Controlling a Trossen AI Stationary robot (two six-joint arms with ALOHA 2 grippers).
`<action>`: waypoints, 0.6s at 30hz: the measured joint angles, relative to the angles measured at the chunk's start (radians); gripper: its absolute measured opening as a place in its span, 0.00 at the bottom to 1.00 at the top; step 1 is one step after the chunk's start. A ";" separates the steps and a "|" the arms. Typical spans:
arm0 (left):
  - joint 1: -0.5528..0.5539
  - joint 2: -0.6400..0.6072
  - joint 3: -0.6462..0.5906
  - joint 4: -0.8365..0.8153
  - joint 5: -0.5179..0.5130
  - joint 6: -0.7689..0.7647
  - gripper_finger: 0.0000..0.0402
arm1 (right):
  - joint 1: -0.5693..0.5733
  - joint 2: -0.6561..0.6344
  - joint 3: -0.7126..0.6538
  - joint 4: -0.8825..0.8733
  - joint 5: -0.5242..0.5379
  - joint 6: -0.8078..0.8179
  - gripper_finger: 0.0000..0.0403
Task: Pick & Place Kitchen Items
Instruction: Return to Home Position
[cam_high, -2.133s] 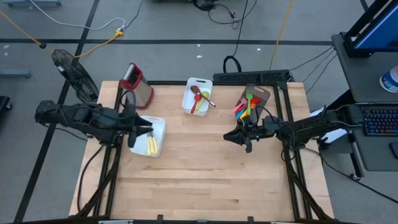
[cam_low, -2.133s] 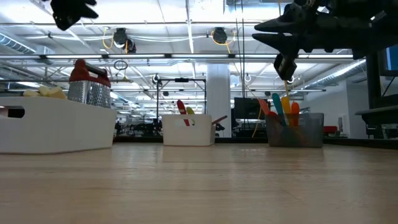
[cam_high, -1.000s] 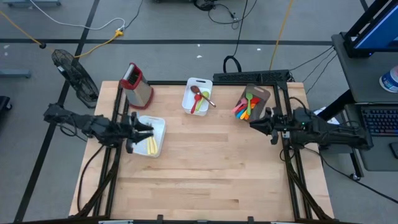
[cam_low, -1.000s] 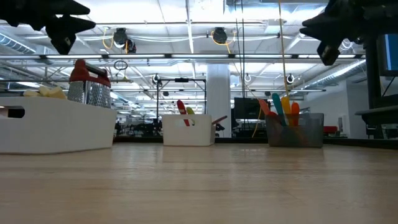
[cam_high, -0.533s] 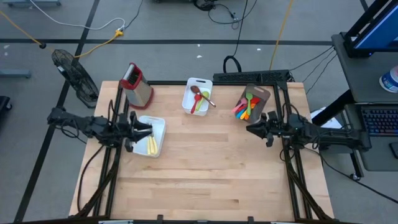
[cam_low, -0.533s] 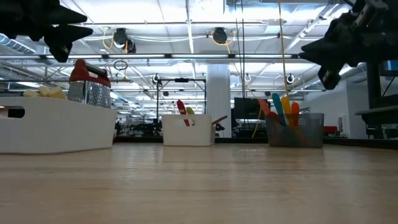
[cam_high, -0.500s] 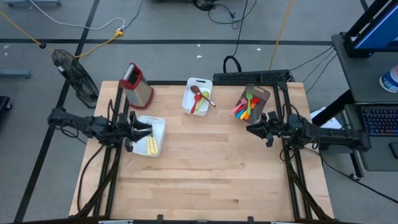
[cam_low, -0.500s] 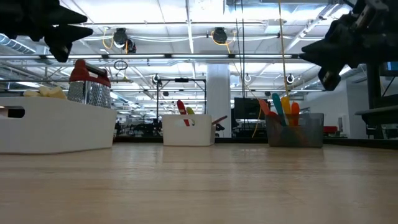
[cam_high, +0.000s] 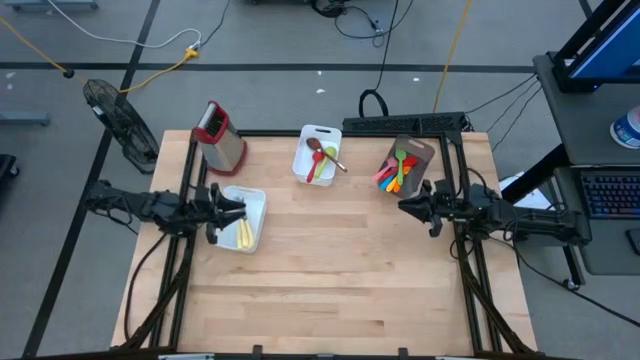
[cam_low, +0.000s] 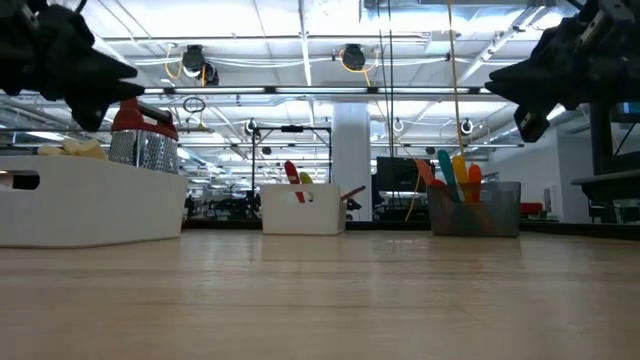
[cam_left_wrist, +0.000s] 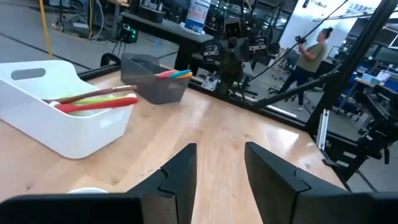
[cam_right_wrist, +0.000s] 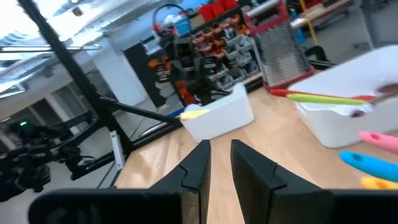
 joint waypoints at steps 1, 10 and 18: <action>0.000 0.000 -0.012 0.010 0.001 -0.003 0.35 | 0.000 0.000 0.000 -0.009 0.012 0.005 0.14; 0.000 -0.006 -0.018 0.003 -0.005 0.050 0.35 | 0.000 0.000 0.000 -0.049 0.017 -0.003 0.14; 0.001 -0.006 -0.049 0.044 -0.013 0.073 0.35 | 0.000 0.000 0.000 -0.046 0.023 -0.025 0.14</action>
